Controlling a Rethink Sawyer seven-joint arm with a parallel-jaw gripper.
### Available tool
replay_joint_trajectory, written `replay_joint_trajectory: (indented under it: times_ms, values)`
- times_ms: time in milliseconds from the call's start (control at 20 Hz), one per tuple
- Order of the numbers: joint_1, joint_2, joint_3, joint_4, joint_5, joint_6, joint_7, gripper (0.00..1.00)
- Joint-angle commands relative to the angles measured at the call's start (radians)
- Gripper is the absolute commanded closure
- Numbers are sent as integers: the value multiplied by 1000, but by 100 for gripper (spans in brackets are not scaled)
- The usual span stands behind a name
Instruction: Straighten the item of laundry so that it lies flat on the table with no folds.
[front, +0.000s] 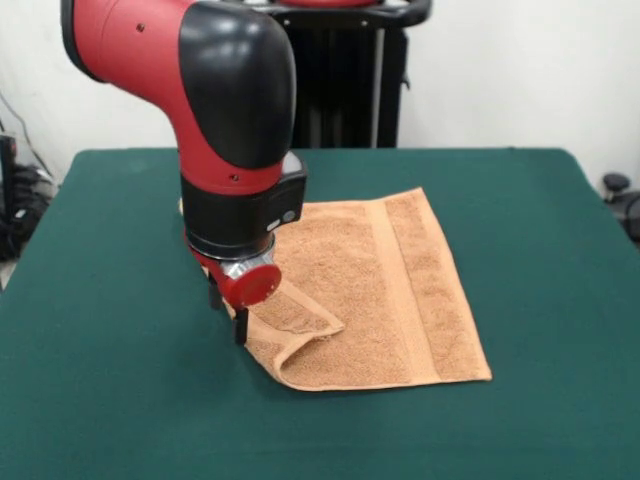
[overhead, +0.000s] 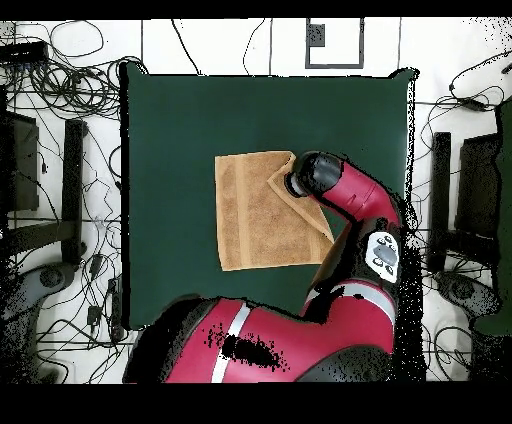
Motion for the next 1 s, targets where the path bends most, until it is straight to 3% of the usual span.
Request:
replay_joint_trajectory:
  times_ms: [50,1000]
  values:
    - [23,6,69,-5,52,123,227,0]
    - [43,44,68,-48,84,149,259,0]
